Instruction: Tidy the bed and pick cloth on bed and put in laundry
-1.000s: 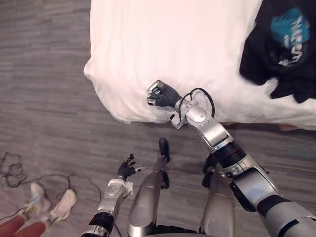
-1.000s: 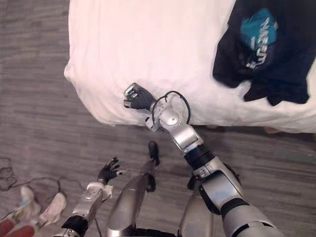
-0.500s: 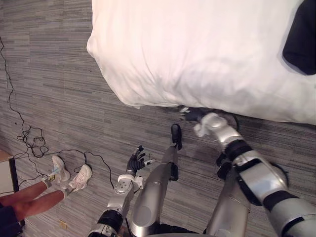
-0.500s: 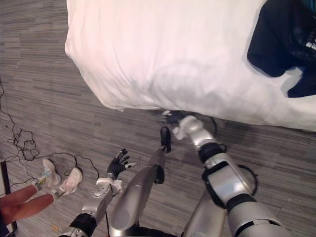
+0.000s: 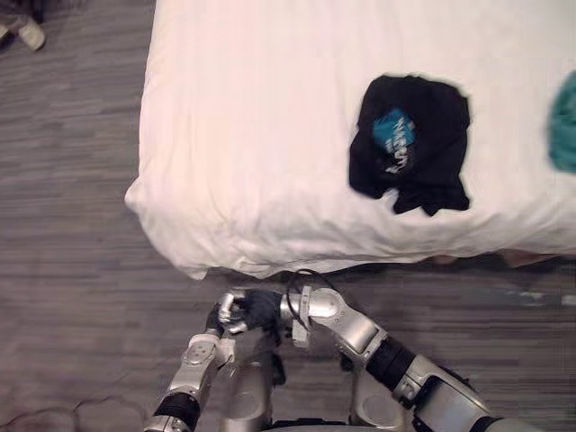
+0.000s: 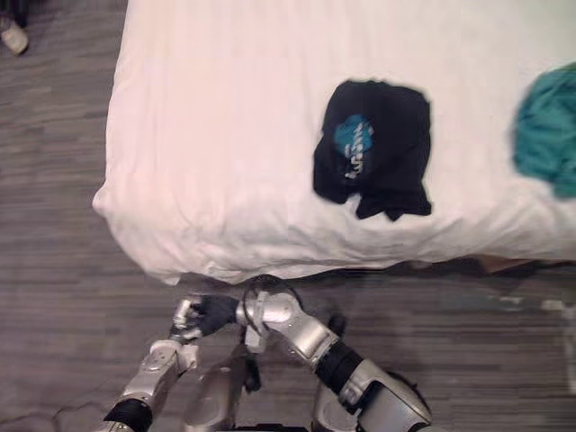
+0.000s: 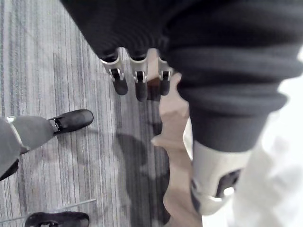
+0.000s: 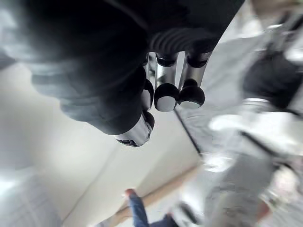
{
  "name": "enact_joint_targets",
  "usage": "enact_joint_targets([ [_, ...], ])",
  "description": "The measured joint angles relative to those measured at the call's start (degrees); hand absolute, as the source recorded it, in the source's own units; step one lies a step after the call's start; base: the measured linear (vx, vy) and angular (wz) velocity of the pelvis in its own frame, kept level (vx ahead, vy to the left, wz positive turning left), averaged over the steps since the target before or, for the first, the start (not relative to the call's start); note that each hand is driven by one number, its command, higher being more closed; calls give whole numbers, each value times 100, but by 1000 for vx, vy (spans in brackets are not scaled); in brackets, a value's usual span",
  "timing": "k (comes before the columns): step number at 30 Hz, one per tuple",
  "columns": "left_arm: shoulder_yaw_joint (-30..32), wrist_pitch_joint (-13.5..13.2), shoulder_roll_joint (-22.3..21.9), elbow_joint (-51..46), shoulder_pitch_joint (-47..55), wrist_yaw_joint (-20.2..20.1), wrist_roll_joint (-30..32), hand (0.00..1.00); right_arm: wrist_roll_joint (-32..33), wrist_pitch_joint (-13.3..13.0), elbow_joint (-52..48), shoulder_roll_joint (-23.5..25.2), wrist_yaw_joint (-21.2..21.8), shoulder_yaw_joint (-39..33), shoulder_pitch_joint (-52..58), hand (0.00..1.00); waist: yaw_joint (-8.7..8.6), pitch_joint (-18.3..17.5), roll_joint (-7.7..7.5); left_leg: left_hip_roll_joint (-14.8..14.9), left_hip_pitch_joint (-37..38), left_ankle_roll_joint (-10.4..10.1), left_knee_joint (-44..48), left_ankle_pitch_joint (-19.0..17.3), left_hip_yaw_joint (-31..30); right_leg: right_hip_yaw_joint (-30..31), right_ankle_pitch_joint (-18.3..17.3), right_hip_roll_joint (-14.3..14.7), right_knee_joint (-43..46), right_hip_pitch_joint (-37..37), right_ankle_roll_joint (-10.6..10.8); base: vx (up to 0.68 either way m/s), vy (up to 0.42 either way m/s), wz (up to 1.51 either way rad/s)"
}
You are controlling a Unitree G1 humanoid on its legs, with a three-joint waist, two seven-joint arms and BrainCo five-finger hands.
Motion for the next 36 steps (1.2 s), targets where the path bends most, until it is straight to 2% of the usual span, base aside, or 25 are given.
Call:
enact_joint_targets([
  [4, -39, 136, 3, 105, 90, -83, -2, 0, 332, -92, 78, 53, -450, -880, -678, 100, 8, 32, 134, -40, -17, 45, -4, 27, 22, 56, 87, -27, -44, -22, 27, -45, 36, -3],
  [8, -180, 126, -10, 97, 235, -255, -1, 0, 709, -2, -222, -99, -728, -1085, -1005, 100, 20, 140, 500, -90, -292, 64, -6, 42, 129, 188, 178, -66, -14, -384, 37, -23, 23, -11],
  [9, -199, 126, -30, 95, 235, -263, -1, 0, 711, 71, -311, -152, -898, -1110, -1101, 100, 18, 194, 611, -110, -417, 122, -4, 97, 169, 248, 194, -92, 73, -561, 39, 0, 7, -14],
  [13, -504, 122, -101, 96, 143, -232, -23, 0, 696, 279, -287, -182, -1552, -1324, -1460, 100, 81, 297, 870, -209, -904, 147, 112, 154, 267, 396, 191, -231, 431, -1243, 51, 8, -1, -7],
  [16, -940, 62, -292, 29, -23, -225, -157, 0, 720, 311, 415, -548, -2176, -1647, -1987, 100, 246, 413, 1153, -306, -1272, 218, 117, 225, 290, 495, 81, -389, 820, -1814, 66, -30, -11, 10],
  [19, -1143, 7, -396, -34, 5, -223, -303, 0, 1025, 211, 990, -934, -2307, -2048, -2044, 100, 369, 420, 1278, -361, -1430, 235, 104, 255, 299, 530, 15, -463, 996, -2061, 63, -3, -27, 9],
  [20, -1170, -57, -400, -22, 47, -222, -342, 0, 1219, -27, 1022, -1117, -2158, -2072, -2032, 100, 362, 420, 1278, -365, -1465, 245, 72, 296, 344, 541, 0, -488, 1041, -2134, 49, 25, -24, 5],
  [22, -1173, -146, -400, -39, 77, -226, -340, 0, 1456, -277, 1286, -1132, -1910, -2255, -1937, 100, 331, 418, 1280, -371, -1389, 249, 69, 297, 390, 556, -22, -500, 1033, -2085, 64, 18, -14, -1],
  [24, -1119, -285, -390, -99, 100, -235, -340, 0, 1679, -405, 1497, -1174, -1568, -2494, -1807, 100, 311, 414, 1286, -375, -1301, 260, 68, 286, 406, 572, -20, -496, 992, -1987, 67, 20, -13, -5],
  [25, -1004, -438, -390, -135, 130, -270, -339, 0, 1909, -465, 1497, -1168, -1266, -2838, -1497, 100, 261, 415, 1284, -375, -1174, 275, 76, 259, 429, 586, -17, -464, 908, -1810, 87, 27, -6, -4],
  [27, -752, -598, -390, -161, 236, -389, -333, 0, 2126, -489, 1467, -1107, -987, -3211, -960, 100, 173, 423, 1251, -351, -957, 285, 113, 162, 482, 607, 18, -420, 736, -1516, 150, 48, 5, -19],
  [29, -334, -763, -387, -172, 500, -509, -309, 0, 2510, -431, 1340, -797, -875, -3554, -233, 100, -11, 441, 1105, -304, -744, 289, 272, -56, 674, 718, 73, -354, 514, -1250, 229, 63, 11, -56],
  [30, -24, -809, -386, -167, 688, -554, -241, 0, 2777, -329, 1371, -529, -955, -3980, 536, 100, -128, 435, 941, -242, -618, 253, 457, -259, 868, 840, 135, -296, 328, -1076, 222, 67, 11, -69],
  [31, 90, -821, -387, -164, 737, -584, -218, 0, 2931, -302, 1425, -461, -1003, -4220, 923, 100, -154, 439, 870, -209, -567, 235, 524, -372, 950, 894, 161, -261, 247, -1006, 222, 126, 19, -89],
  [32, 388, -832, -406, -146, 816, -653, -134, 0, 3221, -243, 1674, -341, -1162, -4830, 1924, 100, -230, 445, 694, -122, -442, 212, 625, -550, 1180, 1027, 232, -180, 58, -869, 240, 124, 18, -71],
  [33, 569, -832, -432, -109, 841, -674, -109, 0, 3382, -224, 1815, -366, -1249, -5152, 2457, 100, -319, 451, 593, -90, -338, 180, 614, -598, 1293, 1056, 269, -146, -47, -772, 241, 166, 24, -95],
  [34, 907, -832, -449, -8, 914, -730, -52, 0, 3595, -246, 2000, -374, -1320, -5680, 3310, 100, -461, 410, 368, -2, -133, 104, 613, -697, 1541, 1182, 339, -31, -218, -609, 238, 130, 19, -66],
  [35, 962, -828, -449, 30, 925, -735, -32, 0, 3620, -272, 2039, -375, -1317, -5753, 3452, 100, -489, 388, 323, 15, -100, 87, 624, -709, 1581, 1203, 350, -13, -250, -586, 234, 169, 13, -91],
  [36, 1192, -802, -439, 184, 959, -729, 119, 0, 3759, -335, 2193, -380, -1302, -6024, 4029, 0, -637, 247, 77, 120, 60, 20, 730, -792, 1799, 1313, 381, 58, -277, -515, 233, 183, -10, -73],
])
